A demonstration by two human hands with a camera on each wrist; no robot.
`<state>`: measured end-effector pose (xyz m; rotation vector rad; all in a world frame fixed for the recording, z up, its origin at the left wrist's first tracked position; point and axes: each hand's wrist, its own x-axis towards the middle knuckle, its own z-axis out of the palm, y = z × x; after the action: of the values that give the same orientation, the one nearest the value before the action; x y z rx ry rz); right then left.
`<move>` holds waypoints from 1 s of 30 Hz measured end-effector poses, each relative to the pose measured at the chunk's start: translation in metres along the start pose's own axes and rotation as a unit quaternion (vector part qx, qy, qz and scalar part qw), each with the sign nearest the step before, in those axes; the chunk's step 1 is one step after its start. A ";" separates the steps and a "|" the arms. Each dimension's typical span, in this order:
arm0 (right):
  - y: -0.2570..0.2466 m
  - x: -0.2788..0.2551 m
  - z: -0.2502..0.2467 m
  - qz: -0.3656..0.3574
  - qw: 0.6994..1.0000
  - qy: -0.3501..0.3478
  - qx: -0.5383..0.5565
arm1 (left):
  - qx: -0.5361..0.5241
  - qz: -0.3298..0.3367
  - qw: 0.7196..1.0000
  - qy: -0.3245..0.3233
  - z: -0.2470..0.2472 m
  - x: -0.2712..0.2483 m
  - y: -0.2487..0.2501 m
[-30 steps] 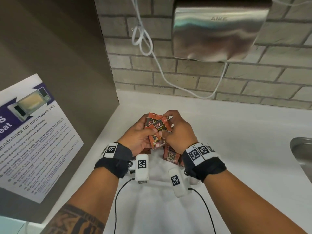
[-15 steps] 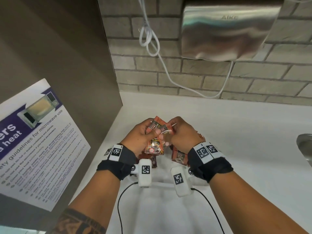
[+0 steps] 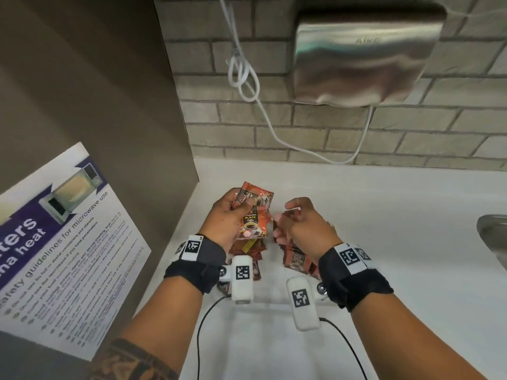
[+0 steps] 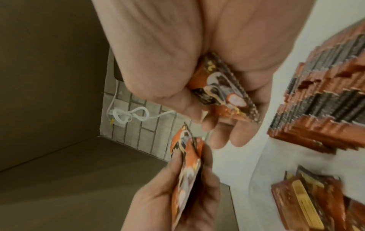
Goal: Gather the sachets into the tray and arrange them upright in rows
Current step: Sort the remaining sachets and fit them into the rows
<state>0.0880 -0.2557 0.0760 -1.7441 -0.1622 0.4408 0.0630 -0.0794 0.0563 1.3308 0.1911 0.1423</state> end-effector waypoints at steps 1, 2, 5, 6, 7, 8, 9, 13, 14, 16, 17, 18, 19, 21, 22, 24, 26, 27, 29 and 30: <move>0.002 -0.001 0.002 -0.005 1.000 -0.013 -0.023 | 0.001 0.005 1.000 0.004 0.006 0.000 0.001; 0.003 -0.002 0.004 -0.005 0.999 -0.015 -0.034 | 0.000 0.009 1.000 0.005 0.012 -0.001 0.001; 0.010 0.002 0.002 0.002 1.000 -0.005 -0.004 | -0.021 0.010 1.000 -0.006 0.032 -0.004 0.002; 0.011 0.003 -0.002 0.004 1.000 -0.011 0.008 | -0.024 0.008 1.000 -0.009 0.036 -0.004 0.002; 0.011 0.003 -0.006 0.007 1.000 -0.020 0.023 | -0.029 0.004 1.000 -0.009 0.039 -0.005 0.003; 0.012 0.003 -0.009 0.010 0.998 -0.030 0.045 | -0.038 0.000 0.999 -0.005 0.040 -0.005 0.004; 0.011 0.002 -0.012 0.012 0.997 -0.040 0.068 | -0.051 -0.006 0.999 0.002 0.040 -0.005 0.006; 0.008 0.001 -0.025 0.008 0.990 -0.079 0.119 | -0.044 -0.005 0.999 0.012 0.034 -0.004 0.003; 0.008 0.002 -0.028 0.007 0.988 -0.090 0.123 | -0.036 0.000 0.999 0.012 0.031 -0.004 0.002; 0.004 0.003 -0.035 0.012 0.984 -0.096 0.147 | -0.024 0.000 1.000 0.012 0.023 -0.004 0.003; 0.000 0.005 -0.039 0.015 0.983 -0.090 0.158 | -0.017 -0.003 1.000 0.008 0.019 -0.006 0.004; -0.003 0.006 -0.041 0.010 0.986 -0.078 0.149 | -0.002 -0.005 1.000 0.001 0.015 -0.006 0.004; -0.006 0.008 -0.043 -0.011 0.992 -0.068 0.107 | 0.019 -0.007 1.000 -0.013 0.012 -0.007 0.005; -0.011 0.012 -0.043 -0.071 0.994 -0.083 -0.025 | 0.081 -0.008 0.995 -0.059 0.008 -0.007 0.006; -0.015 0.013 -0.042 -0.088 0.987 -0.104 -0.089 | 0.118 -0.004 0.990 -0.082 0.007 -0.007 0.006; -0.020 0.014 -0.038 -0.083 0.977 -0.141 -0.137 | 0.161 -0.002 0.980 -0.115 0.005 -0.007 0.008; -0.021 0.015 -0.035 -0.058 0.980 -0.174 -0.083 | 0.124 -0.031 0.984 -0.121 0.005 -0.008 0.010; -0.021 0.015 -0.034 -0.051 0.980 -0.182 -0.063 | 0.095 -0.049 0.987 -0.123 0.004 -0.009 0.011; -0.020 0.014 -0.033 -0.046 0.980 -0.185 -0.051 | 0.067 -0.063 0.988 -0.123 0.001 -0.011 0.012; -0.019 0.014 -0.033 -0.043 0.981 -0.183 -0.041 | 0.063 -0.062 0.989 -0.119 -0.001 -0.011 0.012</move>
<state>0.1160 -0.2762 0.0965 -1.7166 -0.5221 0.6972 0.0516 -0.0777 0.0678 1.4458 0.0818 -0.1357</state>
